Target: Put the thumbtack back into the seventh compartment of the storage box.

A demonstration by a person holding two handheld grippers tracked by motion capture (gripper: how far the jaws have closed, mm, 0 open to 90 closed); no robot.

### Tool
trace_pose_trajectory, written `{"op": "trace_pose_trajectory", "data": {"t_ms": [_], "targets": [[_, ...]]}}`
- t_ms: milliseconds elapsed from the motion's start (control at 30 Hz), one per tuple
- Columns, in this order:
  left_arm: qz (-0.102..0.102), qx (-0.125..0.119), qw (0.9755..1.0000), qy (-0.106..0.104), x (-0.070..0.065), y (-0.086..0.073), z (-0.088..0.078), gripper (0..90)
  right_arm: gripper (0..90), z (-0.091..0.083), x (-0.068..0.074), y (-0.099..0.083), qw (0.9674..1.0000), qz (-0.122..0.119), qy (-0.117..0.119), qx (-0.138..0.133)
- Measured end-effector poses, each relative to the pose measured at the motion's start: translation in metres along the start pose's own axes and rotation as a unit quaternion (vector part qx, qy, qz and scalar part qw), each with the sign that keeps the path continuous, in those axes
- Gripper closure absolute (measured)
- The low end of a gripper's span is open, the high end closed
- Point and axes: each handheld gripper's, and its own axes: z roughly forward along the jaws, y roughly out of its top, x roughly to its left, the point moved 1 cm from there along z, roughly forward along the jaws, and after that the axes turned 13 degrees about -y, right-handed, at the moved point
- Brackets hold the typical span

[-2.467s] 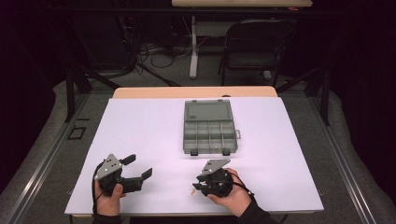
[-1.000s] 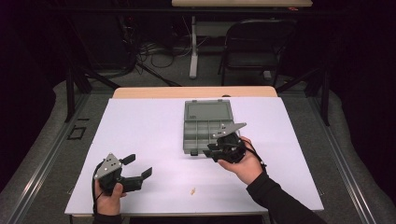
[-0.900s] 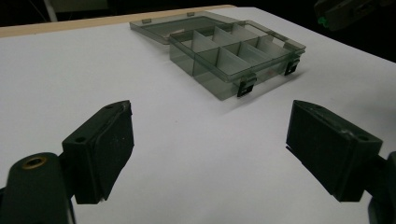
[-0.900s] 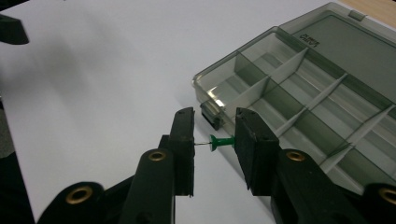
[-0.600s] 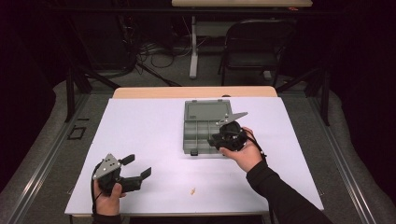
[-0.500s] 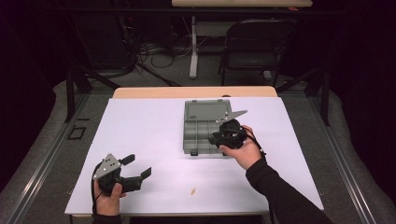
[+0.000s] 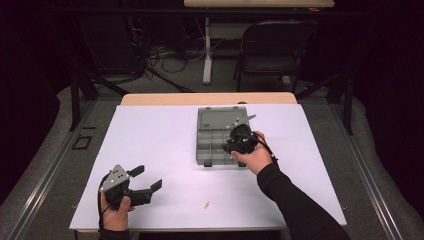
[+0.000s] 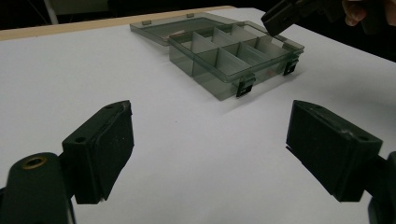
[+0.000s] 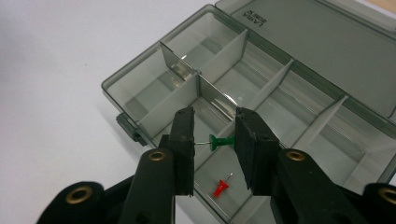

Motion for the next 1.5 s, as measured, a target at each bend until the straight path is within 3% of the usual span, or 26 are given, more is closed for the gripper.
{"op": "trace_pose_trajectory", "data": {"t_ms": [333,733,1200,1500], "targets": [[0.001,0.001,1.0,-0.001,0.0,0.0,0.0,14.9,69.0,0.014,-0.009,-0.004,0.9996,0.008,-0.012,0.024],[0.0,0.0,1.0,0.001,0.001,0.0,-0.001,14.9,68.5,0.019,-0.011,-0.006,0.9993,0.015,-0.015,0.031],[0.0,-0.001,1.0,0.002,0.001,0.0,-0.001,14.9,48.6,0.012,-0.011,-0.007,0.9994,0.021,-0.015,0.023],[0.001,-0.002,1.0,0.004,0.001,0.0,-0.001,14.9,41.9,0.0,0.0,-0.009,0.9998,0.005,-0.017,0.0]]}}
